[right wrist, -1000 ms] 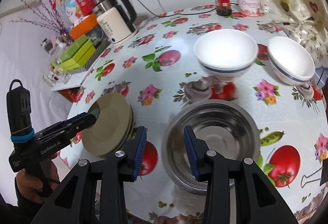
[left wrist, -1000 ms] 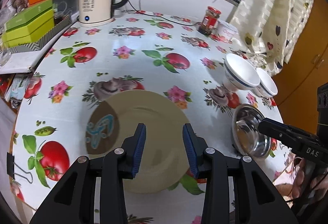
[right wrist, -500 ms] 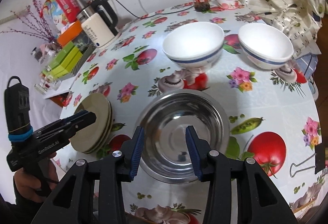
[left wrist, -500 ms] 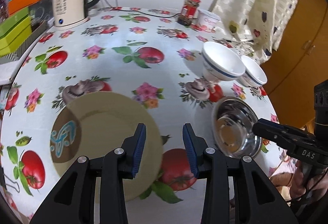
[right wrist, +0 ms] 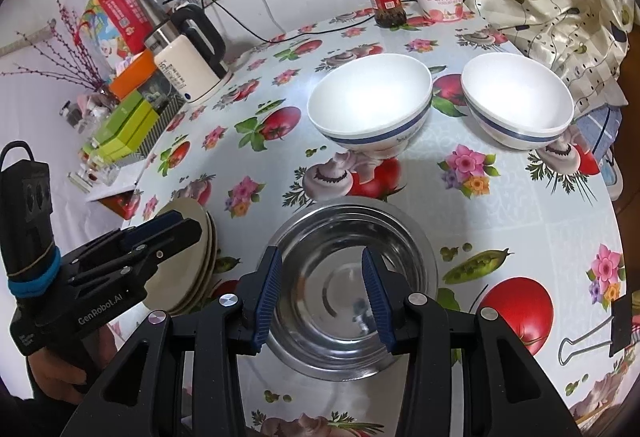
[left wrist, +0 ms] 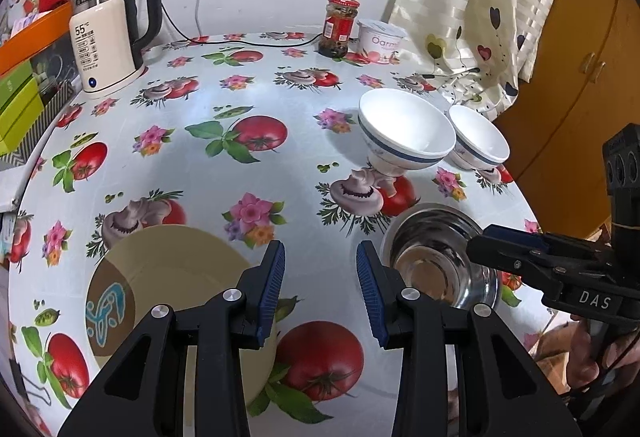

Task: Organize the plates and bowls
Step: 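Move both grippers past the steel bowl to a white blue-rimmed bowl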

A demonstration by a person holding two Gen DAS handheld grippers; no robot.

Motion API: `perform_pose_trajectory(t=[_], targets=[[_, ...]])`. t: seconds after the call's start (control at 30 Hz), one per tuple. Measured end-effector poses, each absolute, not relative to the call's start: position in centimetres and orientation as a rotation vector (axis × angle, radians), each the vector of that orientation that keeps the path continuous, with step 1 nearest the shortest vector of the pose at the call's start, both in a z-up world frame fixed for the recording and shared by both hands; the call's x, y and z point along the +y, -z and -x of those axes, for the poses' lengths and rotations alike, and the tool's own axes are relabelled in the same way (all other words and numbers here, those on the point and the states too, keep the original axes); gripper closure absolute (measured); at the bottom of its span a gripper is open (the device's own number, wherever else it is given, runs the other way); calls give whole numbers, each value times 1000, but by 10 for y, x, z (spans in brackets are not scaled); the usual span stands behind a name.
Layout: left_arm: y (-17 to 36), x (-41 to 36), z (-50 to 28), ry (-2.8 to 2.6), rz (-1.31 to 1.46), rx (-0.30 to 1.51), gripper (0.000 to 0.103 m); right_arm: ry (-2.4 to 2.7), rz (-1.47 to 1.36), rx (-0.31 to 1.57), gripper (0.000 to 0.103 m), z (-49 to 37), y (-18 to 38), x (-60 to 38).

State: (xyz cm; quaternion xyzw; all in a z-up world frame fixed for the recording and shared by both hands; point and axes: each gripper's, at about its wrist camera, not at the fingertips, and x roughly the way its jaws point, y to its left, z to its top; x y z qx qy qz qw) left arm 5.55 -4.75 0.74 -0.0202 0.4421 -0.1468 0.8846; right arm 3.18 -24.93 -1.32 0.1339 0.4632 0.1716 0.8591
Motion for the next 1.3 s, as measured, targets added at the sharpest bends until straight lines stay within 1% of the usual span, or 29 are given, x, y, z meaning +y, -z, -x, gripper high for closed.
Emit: perform_pose_trajectory(t=[0.27, 1.2, 1.3], targets=[[-1, -61, -66, 335, 32, 940, 64, -327, -294, 978, 58, -38, 15, -265], [-18, -75, -101, 430, 102, 936, 64, -263, -304, 943, 59, -55, 7, -281], [-21, -78, -110, 444, 115, 942, 64, -262, -302, 933, 60, -59, 4, -282]])
